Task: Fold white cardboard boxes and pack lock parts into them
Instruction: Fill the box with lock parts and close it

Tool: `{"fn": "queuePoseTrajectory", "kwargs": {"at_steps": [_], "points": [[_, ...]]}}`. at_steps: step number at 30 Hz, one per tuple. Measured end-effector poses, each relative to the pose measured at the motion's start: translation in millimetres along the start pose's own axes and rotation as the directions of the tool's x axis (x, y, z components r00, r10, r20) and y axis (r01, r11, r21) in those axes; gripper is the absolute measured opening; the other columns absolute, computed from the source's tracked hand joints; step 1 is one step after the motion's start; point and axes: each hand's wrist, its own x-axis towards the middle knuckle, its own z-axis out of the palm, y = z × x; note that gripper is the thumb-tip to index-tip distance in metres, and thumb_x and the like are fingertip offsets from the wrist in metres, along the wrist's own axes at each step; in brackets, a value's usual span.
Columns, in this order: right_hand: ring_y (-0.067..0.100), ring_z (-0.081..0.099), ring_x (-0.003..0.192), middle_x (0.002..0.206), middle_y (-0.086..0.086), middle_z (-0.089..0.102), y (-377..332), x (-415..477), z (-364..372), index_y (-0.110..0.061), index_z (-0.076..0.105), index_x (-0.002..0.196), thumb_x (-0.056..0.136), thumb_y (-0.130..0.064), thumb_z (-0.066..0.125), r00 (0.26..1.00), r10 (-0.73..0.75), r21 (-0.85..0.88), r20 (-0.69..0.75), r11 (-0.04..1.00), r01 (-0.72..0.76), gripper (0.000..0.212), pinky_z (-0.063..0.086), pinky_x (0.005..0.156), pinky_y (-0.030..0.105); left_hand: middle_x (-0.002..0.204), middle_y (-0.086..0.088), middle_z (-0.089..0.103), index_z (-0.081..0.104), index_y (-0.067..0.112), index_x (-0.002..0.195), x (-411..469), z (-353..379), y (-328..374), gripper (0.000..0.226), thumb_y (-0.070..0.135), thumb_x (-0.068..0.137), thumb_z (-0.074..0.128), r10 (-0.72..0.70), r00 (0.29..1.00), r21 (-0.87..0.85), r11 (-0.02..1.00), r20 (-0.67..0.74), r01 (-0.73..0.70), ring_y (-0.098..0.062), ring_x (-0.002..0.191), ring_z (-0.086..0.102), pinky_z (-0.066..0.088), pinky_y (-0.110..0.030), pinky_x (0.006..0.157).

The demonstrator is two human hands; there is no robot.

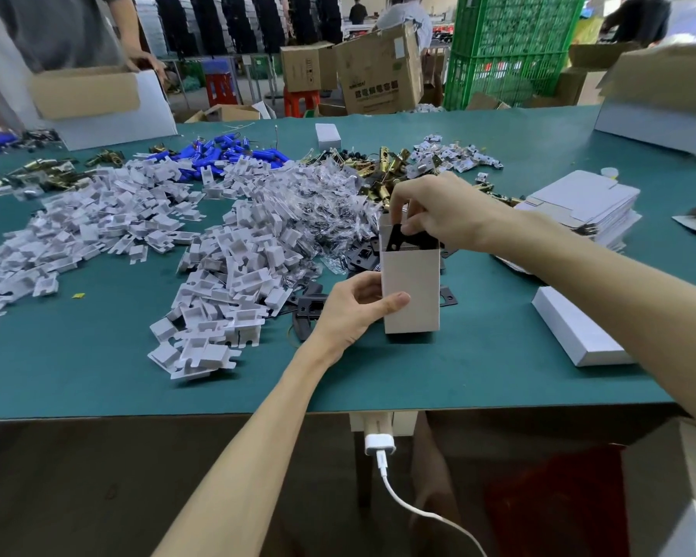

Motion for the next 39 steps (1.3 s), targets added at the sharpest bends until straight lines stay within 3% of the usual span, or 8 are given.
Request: {"fn": "queuePoseTrajectory", "kwargs": {"at_steps": [3, 11, 16, 22, 27, 31, 35, 39], "points": [[0.027, 0.067, 0.094, 0.093, 0.0, 0.069, -1, -1, 1, -0.024, 0.066, 0.095, 0.094, -0.007, 0.07, 0.998, -0.006, 0.005, 0.062, 1.0, 0.006, 0.017, 0.054, 0.08, 0.04, 0.115, -0.002, 0.079, 0.072, 0.008, 0.12, 0, 0, 0, 0.037, 0.016, 0.086, 0.084, 0.001, 1.0, 0.005, 1.0, 0.0, -0.001, -0.018, 0.11, 0.074, 0.058, -0.027, 0.095], [0.02, 0.053, 0.102, 0.109, -0.001, 0.066, -8, -2, 12, -0.033, 0.061, 0.098, 0.105, -0.007, 0.047, 0.986, 0.022, -0.125, 0.165, 0.992, -0.001, 0.03, 0.034, 0.104, 0.044, 0.115, 0.001, 0.079, 0.072, 0.012, 0.119, -1, 1, 0, 0.037, 0.021, 0.086, 0.085, -0.004, 1.0, 0.016, 1.0, -0.012, 0.004, -0.016, 0.11, 0.074, 0.058, -0.029, 0.097], [0.029, 0.064, 0.101, 0.114, 0.011, 0.068, -19, -3, 7, -0.024, 0.069, 0.099, 0.104, -0.005, 0.044, 0.991, 0.034, -0.123, 0.131, 0.992, -0.018, 0.032, 0.055, 0.09, 0.043, 0.116, 0.0, 0.078, 0.072, 0.01, 0.122, -2, 1, 2, 0.04, 0.022, 0.086, 0.085, -0.006, 1.0, 0.031, 1.0, -0.02, 0.007, -0.017, 0.111, 0.073, 0.057, -0.035, 0.101], [0.03, 0.063, 0.089, 0.109, 0.009, 0.065, -59, 8, 30, -0.009, 0.063, 0.111, 0.098, 0.002, 0.048, 0.965, -0.157, -0.292, -0.212, 0.952, 0.09, 0.022, 0.054, 0.078, 0.039, 0.115, -0.001, 0.078, 0.072, 0.008, 0.12, -2, 2, 3, 0.039, 0.02, 0.086, 0.085, -0.021, 0.999, 0.038, 0.999, -0.032, 0.022, -0.017, 0.11, 0.074, 0.057, -0.031, 0.099], [0.027, 0.058, 0.074, 0.085, 0.005, 0.053, -98, 33, 68, -0.011, 0.05, 0.076, 0.095, 0.005, 0.05, 0.989, -0.151, -0.287, -0.001, 0.947, 0.144, 0.025, 0.049, 0.062, 0.038, 0.1, 0.016, 0.075, 0.068, 0.029, 0.102, -7, 3, 8, 0.03, 0.008, 0.087, 0.082, 0.064, 0.996, 0.147, 0.988, -0.067, -0.054, 0.009, 0.095, 0.067, 0.05, -0.012, 0.084], [0.022, 0.04, 0.057, 0.075, 0.005, 0.039, -98, 58, 99, -0.012, 0.031, 0.07, 0.093, 0.008, 0.044, 0.993, -0.047, -0.237, 0.109, 0.969, 0.072, 0.034, 0.029, 0.048, 0.033, 0.09, 0.008, 0.06, 0.056, 0.015, 0.098, -8, 1, 4, 0.029, -0.012, 0.091, 0.065, 0.059, 0.996, 0.225, 0.973, -0.064, -0.043, 0.009, 0.073, 0.053, 0.044, -0.011, 0.073], [0.031, 0.061, 0.092, 0.114, 0.011, 0.057, -85, 75, 119, -0.007, 0.059, 0.111, 0.093, 0.005, 0.041, 0.965, 0.027, -0.124, 0.26, 0.992, 0.005, 0.028, 0.054, 0.074, 0.043, 0.095, -0.006, 0.055, 0.052, 0.007, 0.103, -7, 2, 6, 0.02, -0.01, 0.094, 0.057, 0.021, 0.999, 0.236, 0.972, -0.042, -0.01, -0.008, 0.082, 0.045, 0.043, -0.023, 0.074], [0.038, 0.055, 0.115, 0.133, 0.016, 0.051, -79, 84, 130, -0.019, 0.047, 0.145, 0.095, -0.001, 0.039, 0.945, 0.053, -0.092, 0.322, 0.995, -0.024, 0.054, 0.051, 0.096, 0.051, 0.097, 0.002, 0.056, 0.051, 0.013, 0.107, -8, 2, 7, 0.026, -0.011, 0.097, 0.052, 0.0, 0.999, 0.203, 0.979, -0.033, 0.006, -0.015, 0.095, 0.047, 0.044, -0.027, 0.084]]}}
